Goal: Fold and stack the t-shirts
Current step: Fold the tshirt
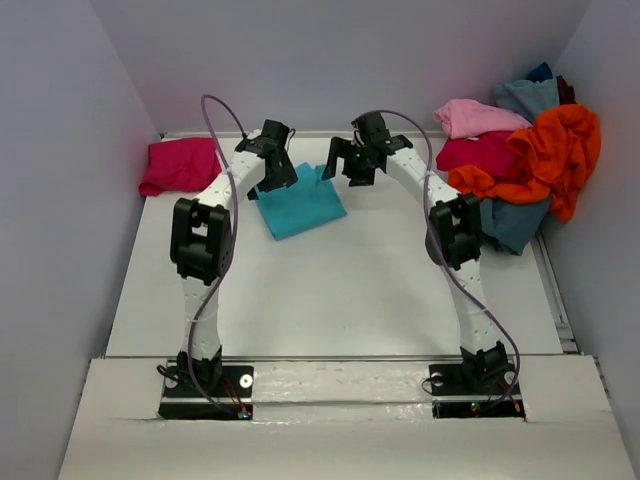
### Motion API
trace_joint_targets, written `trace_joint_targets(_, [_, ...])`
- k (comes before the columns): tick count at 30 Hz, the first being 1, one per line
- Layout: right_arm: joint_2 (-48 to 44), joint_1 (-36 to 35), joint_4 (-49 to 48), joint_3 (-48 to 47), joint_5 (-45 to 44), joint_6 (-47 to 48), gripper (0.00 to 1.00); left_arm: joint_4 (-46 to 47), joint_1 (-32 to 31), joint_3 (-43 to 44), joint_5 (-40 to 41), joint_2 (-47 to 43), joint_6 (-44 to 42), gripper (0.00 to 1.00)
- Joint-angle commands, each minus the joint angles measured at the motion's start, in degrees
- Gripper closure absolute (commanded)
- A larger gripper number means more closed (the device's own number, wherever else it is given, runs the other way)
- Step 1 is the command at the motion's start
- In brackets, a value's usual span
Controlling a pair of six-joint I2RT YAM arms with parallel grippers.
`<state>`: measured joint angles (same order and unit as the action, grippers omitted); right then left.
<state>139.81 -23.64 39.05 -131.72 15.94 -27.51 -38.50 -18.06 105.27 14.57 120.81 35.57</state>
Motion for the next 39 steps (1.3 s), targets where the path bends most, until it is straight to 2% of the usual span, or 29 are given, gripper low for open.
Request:
trace_joint_targets(1, [-4.9,0.1,-0.3,5.0,2.2,0.4,0.00,-3.2,-3.5,5.5,0.8,-0.6,-1.3,0.02])
trace_joint_targets(4, [-6.4,0.1,-2.6,10.8,3.6,-0.4,0.02,-1.2,-4.0,2.1,-0.3,-2.1,-0.9,0.03])
trace_joint_targets(8, [-7.8,-0.4,-5.3,14.6,5.7,-1.9,0.12,-1.1,-4.6,0.8,-1.7,-1.6,-0.7,0.04])
trace_joint_targets(10, [-6.6,-0.4,-4.5,13.9,6.3,-1.8,0.19,-2.0,-5.1,1.2,-1.9,-0.5,-0.7,0.04])
trace_joint_targets(11, [-5.9,-0.4,-3.9,12.2,6.6,-1.8,0.25,-2.3,-5.1,1.3,-2.1,-0.1,-0.4,0.04])
trace_joint_targets(13, [-4.4,-0.4,-2.8,10.9,7.1,-1.6,0.27,-2.6,-5.1,1.3,-2.3,0.0,-0.2,0.04])
trace_joint_targets(15, [-4.2,-0.4,-2.7,10.3,7.3,-1.5,0.34,-3.7,-5.1,1.9,-2.4,0.5,0.5,0.04])
trace_joint_targets(22, [-4.5,-0.4,-1.9,8.3,7.4,-1.0,0.35,-8.6,-5.1,8.3,-2.6,7.1,1.6,0.04])
trace_joint_targets(25, [-4.6,-0.4,-2.2,8.6,9.0,-1.1,0.41,-10.4,-5.1,10.0,-3.6,9.6,2.7,0.04])
trace_joint_targets(27, [-4.8,-0.4,-2.4,8.9,10.6,-1.4,0.48,-8.9,-5.1,8.1,-4.7,8.8,3.7,0.04])
trace_joint_targets(28, [-4.9,-1.1,-2.8,9.7,11.2,-1.5,0.59,-7.2,-5.1,7.1,-4.9,7.3,4.2,0.05])
trace_joint_targets(34, [-3.7,-1.6,-2.7,10.0,13.2,-1.2,0.62,-3.2,-3.3,1.4,-7.9,3.9,5.4,0.06])
trace_joint_targets(39, [-0.1,-1.6,-1.2,8.1,15.8,-1.2,0.63,-6.1,-2.8,3.6,-9.5,8.3,3.1,0.06])
